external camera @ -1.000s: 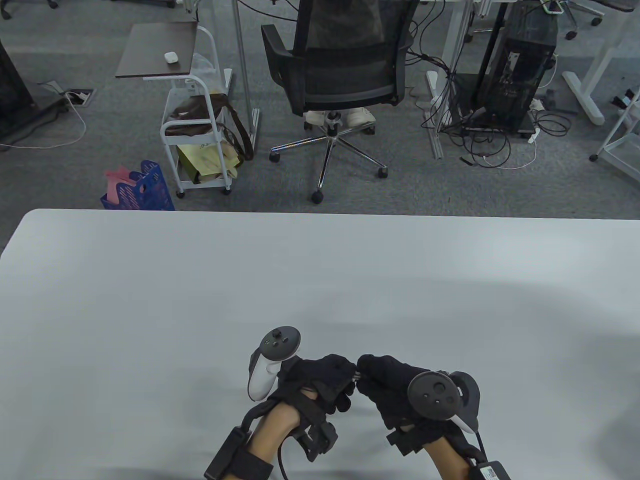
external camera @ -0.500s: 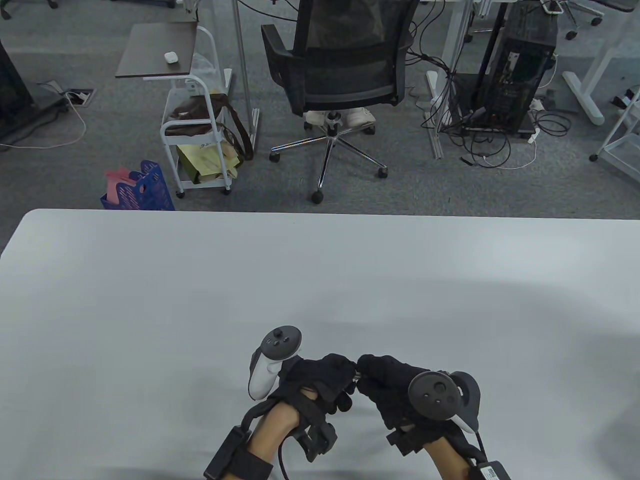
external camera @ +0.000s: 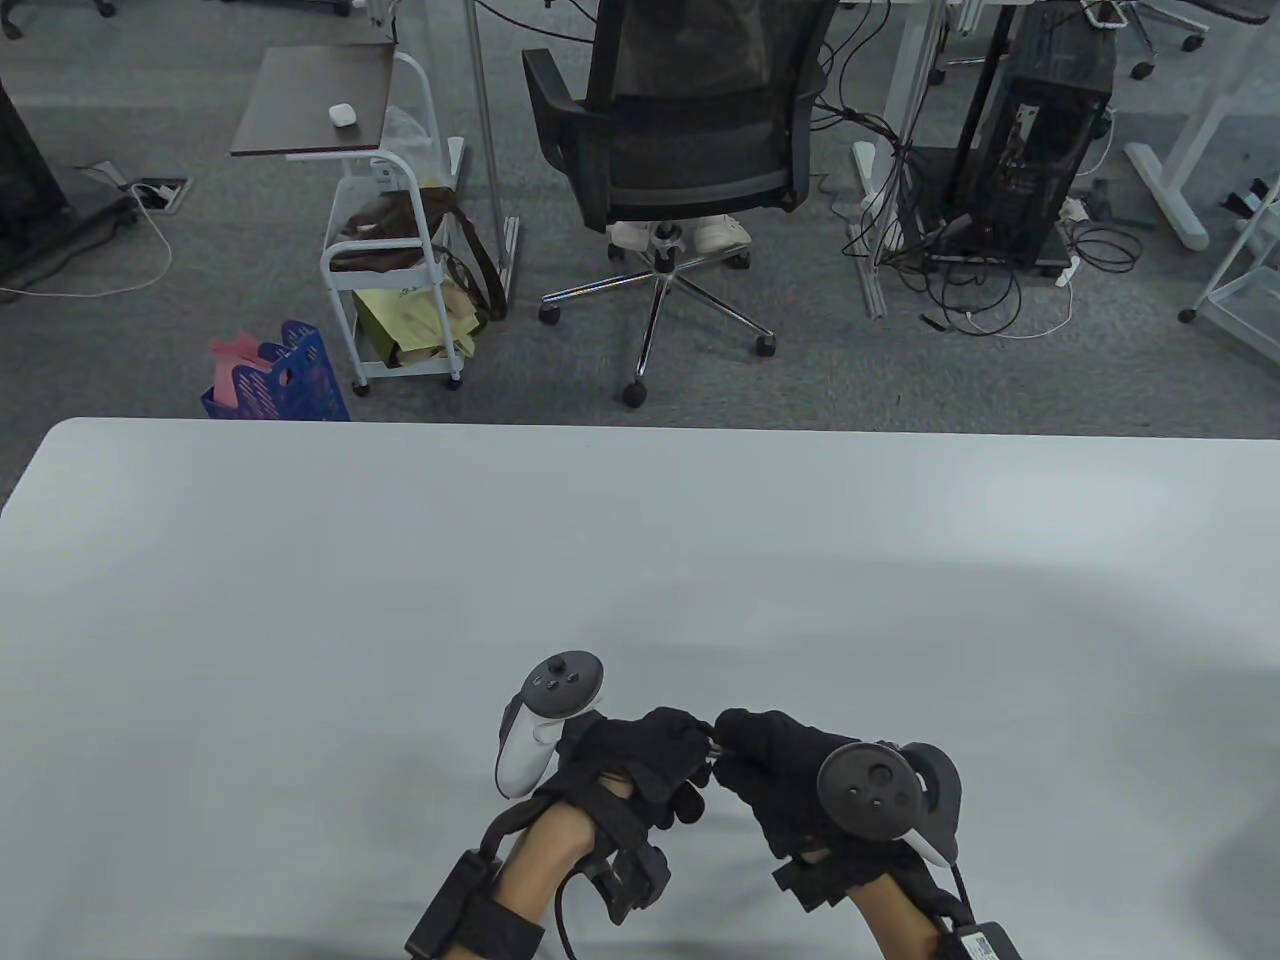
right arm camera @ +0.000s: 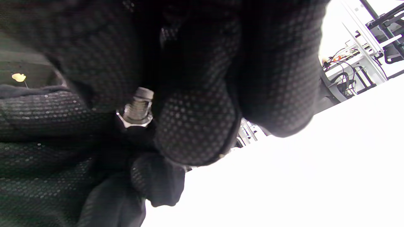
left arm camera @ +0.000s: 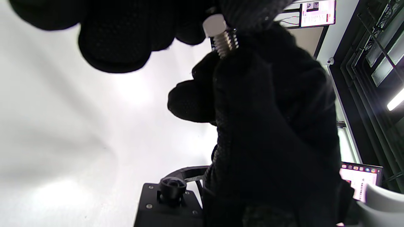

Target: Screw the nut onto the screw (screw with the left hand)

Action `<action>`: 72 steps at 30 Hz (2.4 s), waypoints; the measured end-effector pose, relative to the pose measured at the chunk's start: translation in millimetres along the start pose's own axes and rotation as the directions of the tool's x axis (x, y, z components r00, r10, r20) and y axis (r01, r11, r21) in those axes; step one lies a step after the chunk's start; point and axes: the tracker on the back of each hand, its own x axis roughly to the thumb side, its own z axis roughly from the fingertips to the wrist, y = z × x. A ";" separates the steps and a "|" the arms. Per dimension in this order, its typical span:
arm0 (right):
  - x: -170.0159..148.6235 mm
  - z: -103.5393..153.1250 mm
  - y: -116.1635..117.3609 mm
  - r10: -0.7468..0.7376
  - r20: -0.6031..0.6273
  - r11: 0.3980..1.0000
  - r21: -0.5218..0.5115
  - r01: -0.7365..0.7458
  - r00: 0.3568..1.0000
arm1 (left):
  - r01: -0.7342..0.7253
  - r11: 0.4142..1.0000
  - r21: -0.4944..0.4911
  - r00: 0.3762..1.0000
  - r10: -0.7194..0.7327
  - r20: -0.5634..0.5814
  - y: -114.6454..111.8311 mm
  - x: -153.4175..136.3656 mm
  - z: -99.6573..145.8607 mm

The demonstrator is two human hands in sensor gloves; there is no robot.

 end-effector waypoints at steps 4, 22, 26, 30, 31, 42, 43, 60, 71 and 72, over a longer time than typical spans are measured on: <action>-0.5 0.0 -0.7 -0.016 -0.005 1.000 -0.007 0.016 1.000 | -0.004 0.998 0.069 1.000 0.004 0.000 2.2 -2.1 1.4; 0.0 0.0 0.0 0.001 0.001 1.000 -0.001 -0.001 1.000 | 0.020 0.999 0.026 1.000 -0.020 0.001 0.0 0.4 -0.5; -0.3 -0.2 0.2 -0.002 -0.003 1.000 -0.006 0.002 1.000 | -0.012 1.000 0.010 1.000 0.012 0.005 1.0 -1.5 0.1; -0.5 -0.7 0.3 -0.003 -0.004 1.000 0.000 0.003 1.000 | 0.015 0.997 0.072 1.000 -0.014 -0.013 3.3 -3.7 0.1; -0.5 -0.6 0.6 0.003 -0.002 1.000 0.002 -0.003 1.000 | 0.005 0.998 0.058 1.000 -0.004 -0.012 2.9 -3.2 -0.4; 0.1 -0.1 -0.9 -0.009 -0.005 1.000 -0.003 0.009 1.000 | -0.008 0.999 0.037 1.000 0.008 -0.007 0.4 -3.2 -1.2; -0.6 -0.1 -0.8 -0.022 -0.011 1.000 0.000 0.022 1.000 | -0.002 0.999 0.047 1.000 0.002 -0.011 0.5 -2.7 -0.6; -0.2 -1.0 1.1 -0.021 -0.023 1.000 0.018 0.022 1.000 | 0.011 0.998 0.066 1.000 -0.011 0.004 2.3 -2.3 -0.7; 1.6 -0.8 2.3 -0.018 -0.016 1.000 0.022 0.018 1.000 | 0.021 0.996 0.085 1.000 -0.021 0.001 3.4 -3.2 -0.4; 1.8 -0.7 2.4 -0.021 -0.016 0.999 0.025 0.021 1.000 | 0.021 0.997 0.078 1.000 -0.021 0.005 3.1 -2.7 -0.8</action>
